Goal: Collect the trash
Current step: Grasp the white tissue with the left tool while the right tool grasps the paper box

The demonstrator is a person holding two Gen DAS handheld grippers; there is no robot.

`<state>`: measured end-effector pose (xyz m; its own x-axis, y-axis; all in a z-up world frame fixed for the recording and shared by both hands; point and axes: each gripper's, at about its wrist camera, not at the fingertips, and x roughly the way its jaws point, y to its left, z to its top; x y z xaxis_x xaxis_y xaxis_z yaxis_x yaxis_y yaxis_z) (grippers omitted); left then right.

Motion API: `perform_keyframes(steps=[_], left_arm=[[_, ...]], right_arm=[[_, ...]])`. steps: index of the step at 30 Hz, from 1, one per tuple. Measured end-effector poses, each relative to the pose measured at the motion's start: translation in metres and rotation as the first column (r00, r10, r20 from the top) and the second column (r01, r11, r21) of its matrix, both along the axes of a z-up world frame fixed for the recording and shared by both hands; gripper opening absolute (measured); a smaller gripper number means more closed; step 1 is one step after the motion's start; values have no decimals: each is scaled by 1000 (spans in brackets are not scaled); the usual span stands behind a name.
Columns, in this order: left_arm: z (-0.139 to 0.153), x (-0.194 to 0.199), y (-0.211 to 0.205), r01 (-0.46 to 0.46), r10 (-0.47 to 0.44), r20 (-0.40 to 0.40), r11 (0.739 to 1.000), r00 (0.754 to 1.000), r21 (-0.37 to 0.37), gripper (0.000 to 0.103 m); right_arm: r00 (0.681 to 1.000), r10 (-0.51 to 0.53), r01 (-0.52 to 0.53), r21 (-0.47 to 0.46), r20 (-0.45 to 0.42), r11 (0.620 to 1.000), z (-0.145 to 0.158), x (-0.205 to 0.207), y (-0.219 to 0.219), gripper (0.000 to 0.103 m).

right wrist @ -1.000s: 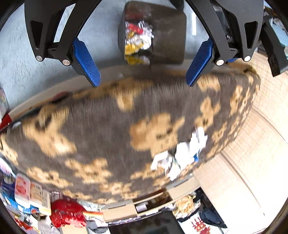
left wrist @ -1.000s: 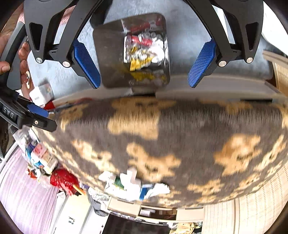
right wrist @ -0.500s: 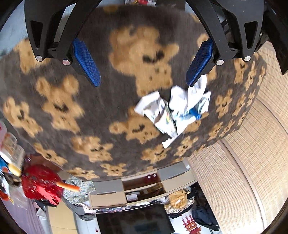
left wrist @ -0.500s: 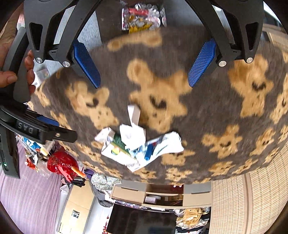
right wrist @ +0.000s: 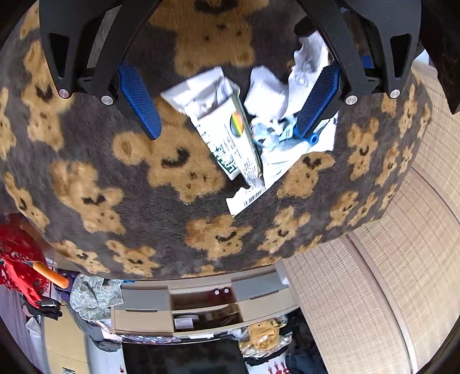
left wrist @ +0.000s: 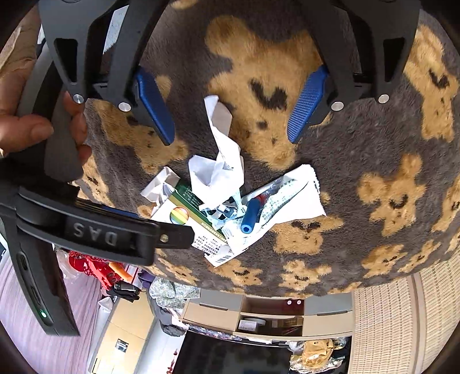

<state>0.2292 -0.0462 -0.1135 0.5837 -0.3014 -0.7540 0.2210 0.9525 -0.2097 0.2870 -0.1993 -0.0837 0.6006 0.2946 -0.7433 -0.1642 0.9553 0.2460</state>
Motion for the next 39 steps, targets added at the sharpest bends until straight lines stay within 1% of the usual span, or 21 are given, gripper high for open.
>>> perform_keyframes(steps=[1,3,5,7,9,10,13,15,16,17,18,19,21,22,24,26,29,32,36,39], left_arm=[[-1,2,0,2,-2,-3,1000,1000,-2,74],[-5,7,0,4,-4,-11,1000,1000,-7,72],[-8,10,-1,7,-7,-19,1000,1000,-7,67],[-10,14,-1,9,-9,-24,1000,1000,-8,64],[-13,17,0,11,-11,-27,1000,1000,-8,60],[-14,18,0,12,-12,-29,1000,1000,-8,56],[-17,21,0,16,-16,-36,1000,999,-7,46],[-19,21,1,17,-18,-41,1000,999,-9,35],[-19,21,1,17,-18,-42,1000,999,-9,24],[-19,21,2,19,-19,-42,1000,999,-9,18],[-19,22,2,20,-20,-41,1000,999,-9,18],[-19,21,2,22,-22,-39,1000,999,-7,14],[-19,20,2,29,-29,-38,1000,999,-4,5],[-18,19,1,30,-30,-36,1000,999,-2,4],[-17,16,-1,36,-36,-30,999,999,4,4],[-16,14,-2,39,-39,-26,999,999,6,3],[-11,8,-2,39,-39,-17,999,999,8,3],[-5,2,-2,37,-37,-9,999,999,18,3],[4,-9,-2,36,-36,3,999,999,31,3],[14,-19,0,30,-30,13,999,999,38,3]], right_arm=[[1000,8,-8,-6,-2,1000,-1,3,2,95],[999,30,-31,-28,-14,999,-6,9,7,91],[999,44,-45,-41,-26,998,-11,14,10,88],[998,48,-49,-40,-33,998,-14,16,11,87],[998,54,-55,-40,-37,998,-18,19,12,83],[997,59,-61,-42,-39,997,-19,20,14,82],[995,80,-83,-59,-52,995,-25,23,22,75],[995,82,-86,-63,-61,994,-29,25,24,55],[995,77,-80,-62,-59,995,-30,25,24,52],[996,74,-77,-56,-57,995,-30,25,24,46],[996,77,-79,-46,-55,996,-29,25,23,42],[995,80,-83,-50,-53,995,-28,25,23,40],[995,92,-95,-56,-49,994,-26,22,24,31],[994,99,-101,-52,-48,993,-24,21,24,28],[993,112,-114,-35,-46,993,-21,18,23,15],[993,111,-113,-47,-40,992,-18,15,25,15],[991,124,-126,-30,-46,992,-16,9,24,14],[992,115,-116,-7,-43,993,-12,4,20,14],[995,97,-96,5,-17,995,1,-7,10,14],[997,83,-83,9,5,997,16,-19,3,14]])
